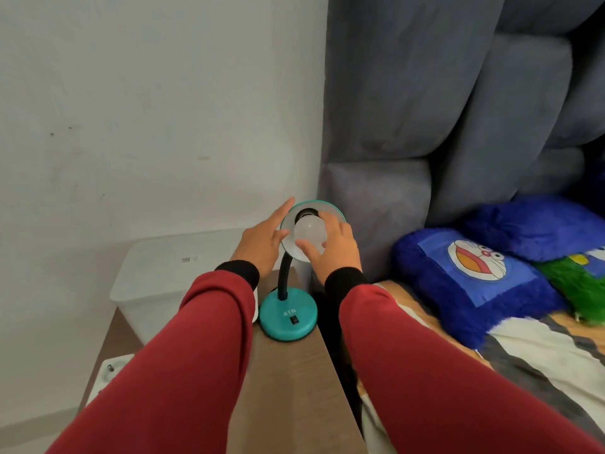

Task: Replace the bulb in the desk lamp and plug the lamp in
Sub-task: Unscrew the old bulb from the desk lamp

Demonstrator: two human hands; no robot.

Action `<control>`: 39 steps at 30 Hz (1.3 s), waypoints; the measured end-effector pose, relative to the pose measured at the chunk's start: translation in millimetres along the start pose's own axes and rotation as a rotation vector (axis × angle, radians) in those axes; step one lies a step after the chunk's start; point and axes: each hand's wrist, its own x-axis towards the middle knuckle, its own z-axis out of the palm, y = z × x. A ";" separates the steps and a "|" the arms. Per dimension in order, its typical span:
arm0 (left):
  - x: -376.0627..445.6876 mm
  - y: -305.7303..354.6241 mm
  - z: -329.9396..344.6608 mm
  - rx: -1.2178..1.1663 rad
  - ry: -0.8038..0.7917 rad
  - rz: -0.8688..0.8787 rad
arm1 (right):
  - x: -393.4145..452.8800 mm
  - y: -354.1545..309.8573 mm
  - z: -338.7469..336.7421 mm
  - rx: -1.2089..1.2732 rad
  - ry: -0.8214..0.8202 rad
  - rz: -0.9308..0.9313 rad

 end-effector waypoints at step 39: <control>13.7 -18.9 5.2 -0.133 0.080 0.017 | 9.6 -7.6 20.0 0.072 0.027 0.015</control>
